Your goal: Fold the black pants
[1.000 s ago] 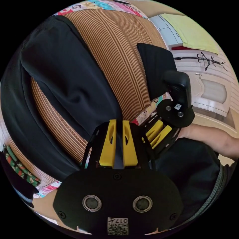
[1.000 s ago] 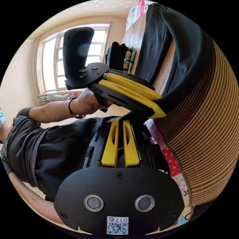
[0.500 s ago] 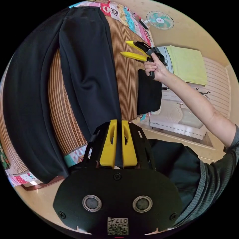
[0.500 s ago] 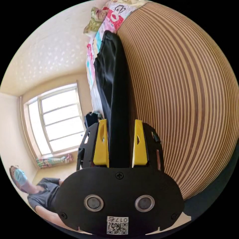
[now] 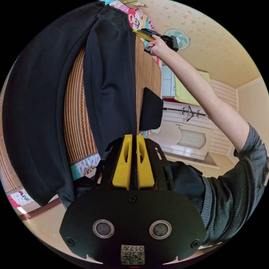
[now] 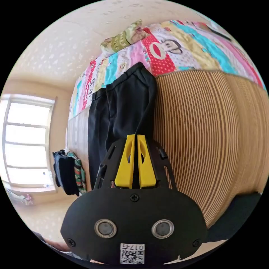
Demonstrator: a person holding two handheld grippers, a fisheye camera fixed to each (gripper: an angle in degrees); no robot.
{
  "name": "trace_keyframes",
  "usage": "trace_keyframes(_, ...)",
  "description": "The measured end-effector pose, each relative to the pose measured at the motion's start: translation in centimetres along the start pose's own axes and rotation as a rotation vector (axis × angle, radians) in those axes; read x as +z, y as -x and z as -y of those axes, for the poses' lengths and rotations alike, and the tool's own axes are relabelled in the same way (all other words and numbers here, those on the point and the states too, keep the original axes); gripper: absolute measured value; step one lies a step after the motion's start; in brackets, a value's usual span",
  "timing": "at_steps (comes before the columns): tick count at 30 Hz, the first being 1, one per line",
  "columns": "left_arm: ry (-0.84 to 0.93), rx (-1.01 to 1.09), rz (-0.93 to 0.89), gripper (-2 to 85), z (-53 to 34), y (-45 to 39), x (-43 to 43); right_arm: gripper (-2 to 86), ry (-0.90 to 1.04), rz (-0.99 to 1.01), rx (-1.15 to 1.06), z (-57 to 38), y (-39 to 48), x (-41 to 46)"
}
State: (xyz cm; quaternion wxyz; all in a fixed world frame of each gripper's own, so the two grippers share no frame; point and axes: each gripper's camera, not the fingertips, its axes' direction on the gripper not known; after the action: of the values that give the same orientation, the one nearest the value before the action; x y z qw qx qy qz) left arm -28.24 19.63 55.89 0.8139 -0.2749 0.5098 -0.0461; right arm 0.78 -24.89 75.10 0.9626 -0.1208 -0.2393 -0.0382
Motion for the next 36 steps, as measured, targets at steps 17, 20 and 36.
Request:
trace_keyframes(17,-0.034,-0.119,0.196,1.1,-10.7,13.1,-12.5,1.5,0.224,0.524,-0.309,-3.2,15.4,9.3)
trace_keyframes(20,-0.010,-0.130,0.207,1.8,-11.2,13.6,-12.0,2.5,0.303,0.435,-0.159,-10.7,9.6,9.6)
trace_keyframes(36,0.223,-0.078,0.048,7.8,0.7,16.0,-6.2,2.9,0.516,0.929,0.208,-31.3,6.8,9.2)
